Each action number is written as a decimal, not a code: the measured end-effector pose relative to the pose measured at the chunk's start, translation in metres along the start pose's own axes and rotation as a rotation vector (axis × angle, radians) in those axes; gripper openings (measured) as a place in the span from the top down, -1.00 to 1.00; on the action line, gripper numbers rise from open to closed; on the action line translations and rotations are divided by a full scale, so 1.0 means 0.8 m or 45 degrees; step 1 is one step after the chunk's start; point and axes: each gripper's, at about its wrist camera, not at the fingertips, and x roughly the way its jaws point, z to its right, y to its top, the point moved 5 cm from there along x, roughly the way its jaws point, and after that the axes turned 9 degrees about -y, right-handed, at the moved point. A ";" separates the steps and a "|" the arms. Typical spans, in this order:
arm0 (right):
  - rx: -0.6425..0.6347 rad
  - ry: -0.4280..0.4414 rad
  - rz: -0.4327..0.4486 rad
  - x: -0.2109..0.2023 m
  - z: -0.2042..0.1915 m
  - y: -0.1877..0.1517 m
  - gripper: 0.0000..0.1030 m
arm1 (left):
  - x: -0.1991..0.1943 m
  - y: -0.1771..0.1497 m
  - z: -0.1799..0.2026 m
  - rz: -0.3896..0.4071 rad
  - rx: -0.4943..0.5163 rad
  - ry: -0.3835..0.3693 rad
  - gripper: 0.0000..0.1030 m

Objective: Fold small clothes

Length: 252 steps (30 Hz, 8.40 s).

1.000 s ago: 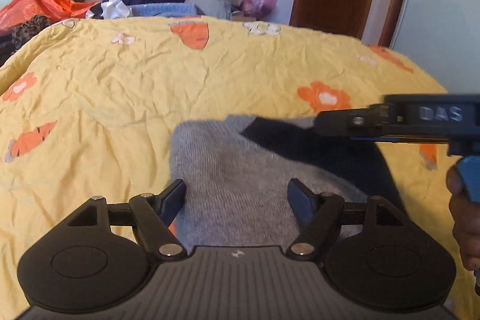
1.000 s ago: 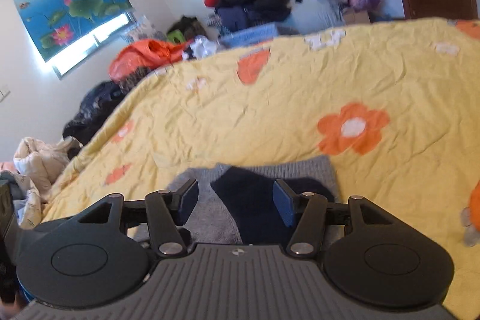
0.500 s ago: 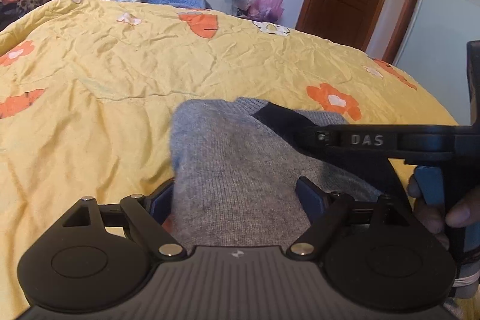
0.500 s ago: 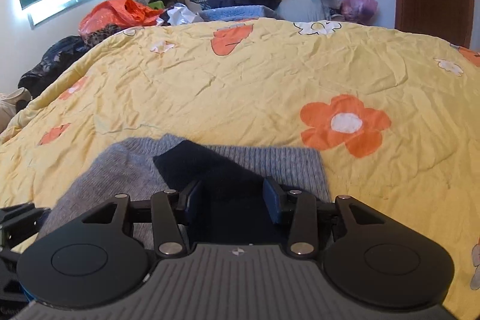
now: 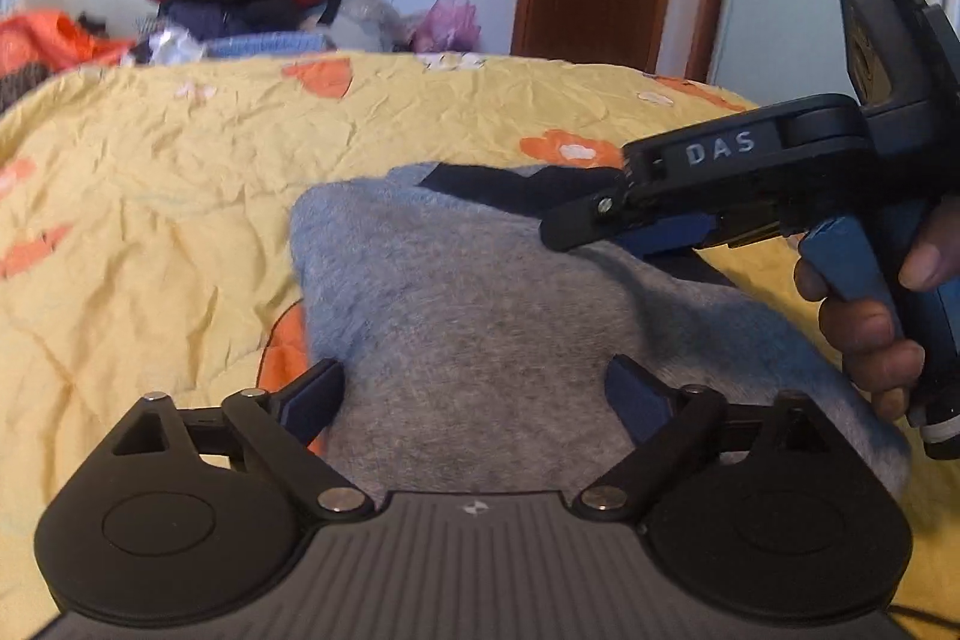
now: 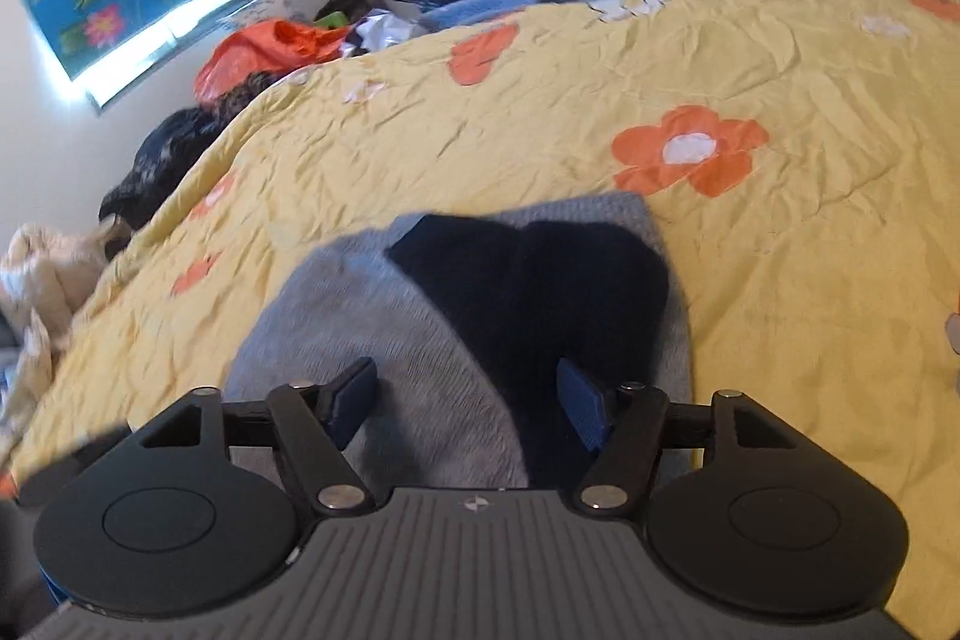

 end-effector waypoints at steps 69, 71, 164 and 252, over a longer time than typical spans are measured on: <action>-0.044 0.108 -0.176 -0.018 -0.014 -0.011 0.06 | -0.012 -0.002 0.040 -0.060 0.176 0.011 -1.00; -0.065 0.063 -0.177 -0.029 -0.022 -0.013 0.07 | -0.014 -0.002 0.041 -0.061 0.178 0.015 -1.00; -0.173 -0.582 0.214 -0.150 -0.019 -0.234 -1.00 | -0.121 -0.125 0.056 0.012 0.005 0.207 -1.00; -0.174 -0.580 0.218 -0.153 -0.020 -0.236 -1.00 | -0.125 -0.123 0.051 0.006 -0.053 0.221 -1.00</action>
